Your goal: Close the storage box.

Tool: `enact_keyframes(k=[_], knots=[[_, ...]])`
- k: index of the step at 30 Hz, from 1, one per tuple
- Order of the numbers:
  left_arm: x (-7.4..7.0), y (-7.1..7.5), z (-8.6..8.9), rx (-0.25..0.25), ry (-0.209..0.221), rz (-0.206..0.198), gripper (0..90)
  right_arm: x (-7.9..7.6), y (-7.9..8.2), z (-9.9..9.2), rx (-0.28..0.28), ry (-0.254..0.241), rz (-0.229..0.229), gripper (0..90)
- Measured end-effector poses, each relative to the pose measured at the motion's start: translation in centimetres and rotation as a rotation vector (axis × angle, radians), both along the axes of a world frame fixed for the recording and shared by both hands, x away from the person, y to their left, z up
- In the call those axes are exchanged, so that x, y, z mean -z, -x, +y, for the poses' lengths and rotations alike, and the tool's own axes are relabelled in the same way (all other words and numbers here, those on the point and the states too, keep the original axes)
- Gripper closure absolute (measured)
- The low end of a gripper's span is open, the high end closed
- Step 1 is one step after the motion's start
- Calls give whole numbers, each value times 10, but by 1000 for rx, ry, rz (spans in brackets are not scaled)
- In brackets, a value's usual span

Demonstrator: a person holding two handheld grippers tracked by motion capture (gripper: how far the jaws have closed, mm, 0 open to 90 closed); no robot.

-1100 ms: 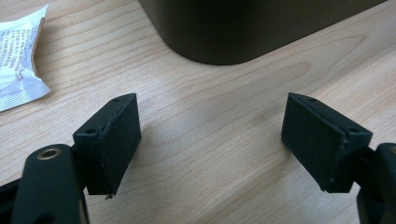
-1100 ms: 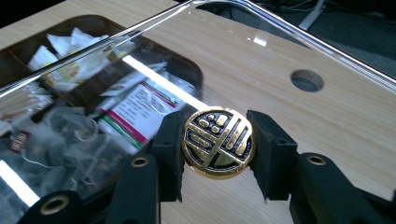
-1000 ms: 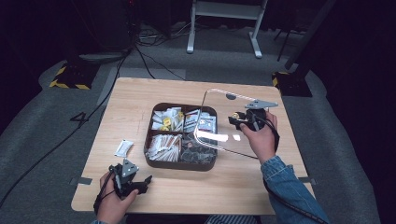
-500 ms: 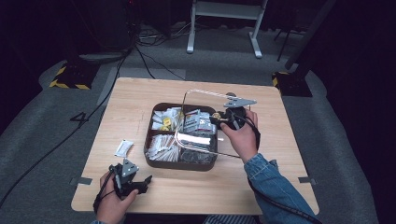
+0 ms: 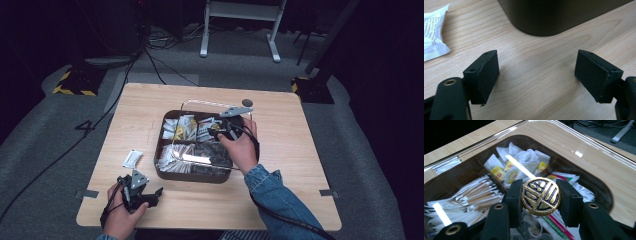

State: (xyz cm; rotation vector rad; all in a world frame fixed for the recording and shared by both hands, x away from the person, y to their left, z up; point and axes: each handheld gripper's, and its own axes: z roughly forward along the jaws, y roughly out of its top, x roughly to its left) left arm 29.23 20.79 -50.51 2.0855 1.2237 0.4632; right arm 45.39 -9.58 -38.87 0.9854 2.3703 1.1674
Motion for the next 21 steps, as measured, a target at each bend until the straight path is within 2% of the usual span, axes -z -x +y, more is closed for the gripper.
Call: enact_keyframes(k=[8, 21], knots=[[0, 0, 0, 0, 0, 0, 203, 11, -1, 23, -22, 9, 10, 589], [0, 0, 0, 0, 0, 0, 203, 30, -1, 45, -42, 32, 18, 589]])
